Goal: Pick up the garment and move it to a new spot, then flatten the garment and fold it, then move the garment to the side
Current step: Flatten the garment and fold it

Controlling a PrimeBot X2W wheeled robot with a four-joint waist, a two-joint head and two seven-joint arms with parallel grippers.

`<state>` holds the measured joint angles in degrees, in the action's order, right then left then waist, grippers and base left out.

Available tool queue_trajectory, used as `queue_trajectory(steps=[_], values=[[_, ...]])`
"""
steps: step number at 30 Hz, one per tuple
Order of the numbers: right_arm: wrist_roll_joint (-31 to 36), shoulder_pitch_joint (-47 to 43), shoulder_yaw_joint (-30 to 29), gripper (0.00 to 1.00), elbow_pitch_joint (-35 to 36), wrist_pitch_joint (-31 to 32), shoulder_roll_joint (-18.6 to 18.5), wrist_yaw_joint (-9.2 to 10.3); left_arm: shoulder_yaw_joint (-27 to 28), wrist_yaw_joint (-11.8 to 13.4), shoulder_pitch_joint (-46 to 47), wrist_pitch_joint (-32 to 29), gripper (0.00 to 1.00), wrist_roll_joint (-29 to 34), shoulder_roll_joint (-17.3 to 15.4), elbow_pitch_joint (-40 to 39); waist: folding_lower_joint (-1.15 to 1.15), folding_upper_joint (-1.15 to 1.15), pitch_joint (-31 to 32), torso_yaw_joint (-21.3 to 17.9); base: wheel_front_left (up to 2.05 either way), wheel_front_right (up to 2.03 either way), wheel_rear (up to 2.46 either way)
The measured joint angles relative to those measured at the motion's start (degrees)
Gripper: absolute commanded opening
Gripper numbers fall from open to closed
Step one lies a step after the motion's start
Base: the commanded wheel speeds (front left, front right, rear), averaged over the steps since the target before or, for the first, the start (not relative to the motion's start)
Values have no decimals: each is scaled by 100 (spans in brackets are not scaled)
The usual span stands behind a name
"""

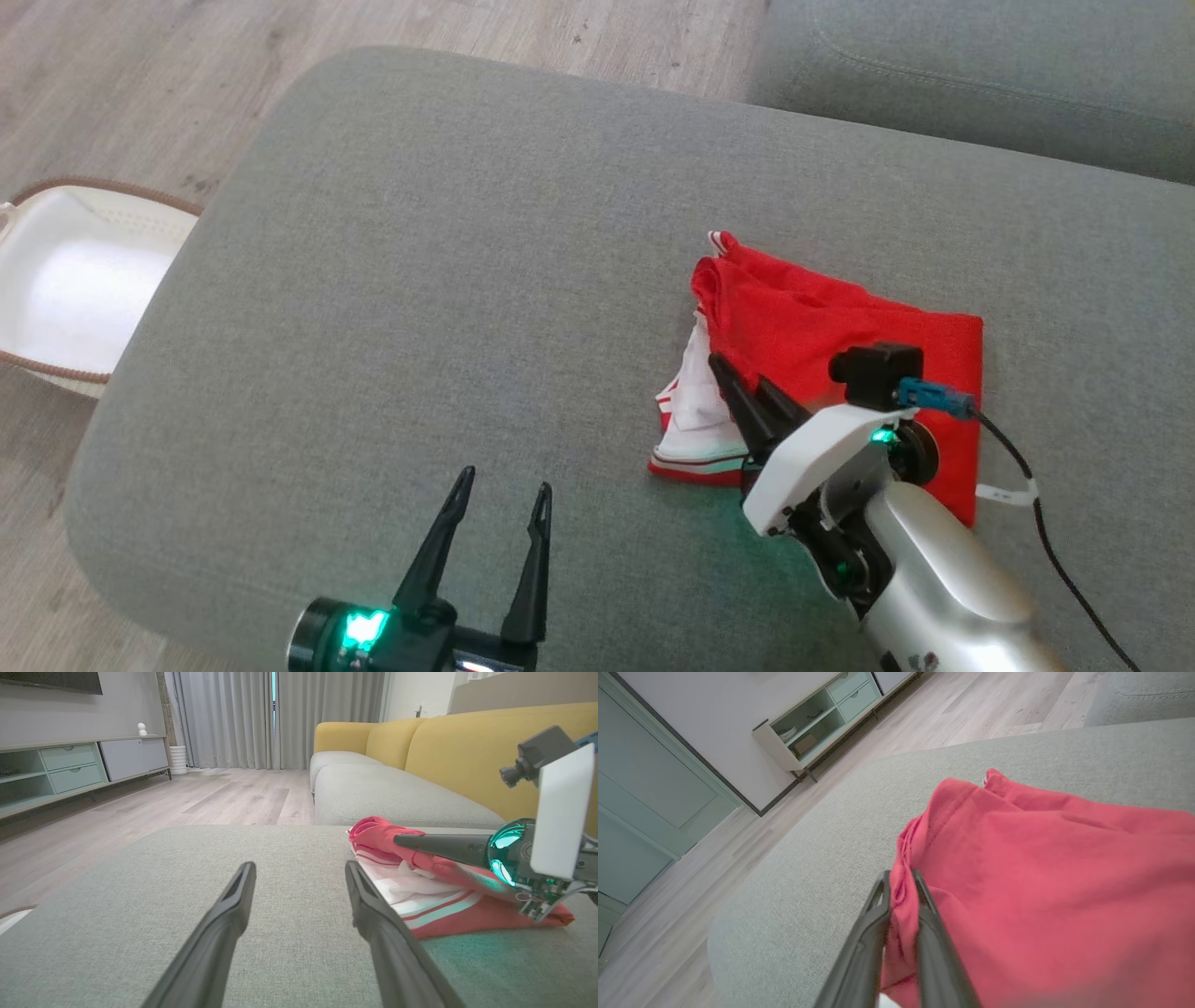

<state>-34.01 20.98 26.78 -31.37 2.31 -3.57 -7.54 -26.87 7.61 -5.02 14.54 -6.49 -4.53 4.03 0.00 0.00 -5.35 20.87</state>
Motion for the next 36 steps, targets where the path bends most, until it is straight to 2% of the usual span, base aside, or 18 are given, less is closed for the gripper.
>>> queue_trajectory(steps=[1,2,5,8,14,17,22,25,29,36], values=[[-51,4,55,98,-31,-45,0,0,12,0,0,0,100,0,5,5,0,0,-2,-10,0,0,0],[-107,7,80,100,-52,-103,0,0,31,1,0,0,100,0,12,13,0,0,1,-25,0,0,0],[-188,41,133,100,-53,-335,-2,0,90,3,-1,0,100,0,20,42,0,0,47,-93,0,0,0],[52,96,25,100,-41,-653,0,0,127,4,-5,0,100,0,24,79,0,0,142,-202,0,0,0],[955,-73,-759,100,-45,-1227,-3,0,332,27,-128,0,100,-77,29,108,0,0,494,-498,0,0,0],[1306,-500,-1183,100,164,-1475,-60,0,404,25,-292,0,100,-120,31,75,-2,0,656,-684,0,0,0],[1449,-1427,-1668,100,616,-1642,-424,0,617,29,-347,0,100,-210,33,-26,-1,0,821,-1015,0,0,0],[1502,-1940,-1892,100,1188,-1652,-539,0,703,29,-392,0,100,-243,33,-64,-1,0,903,-1195,0,0,0],[1621,-2458,-2057,100,1679,-1653,-481,0,836,1,-606,0,100,-318,37,-118,-1,0,1022,-1389,0,0,0],[2039,-3170,-2094,100,1960,-1653,-227,0,1014,-65,-1018,0,100,-123,40,-242,-1,0,1254,-1550,0,0,0]])
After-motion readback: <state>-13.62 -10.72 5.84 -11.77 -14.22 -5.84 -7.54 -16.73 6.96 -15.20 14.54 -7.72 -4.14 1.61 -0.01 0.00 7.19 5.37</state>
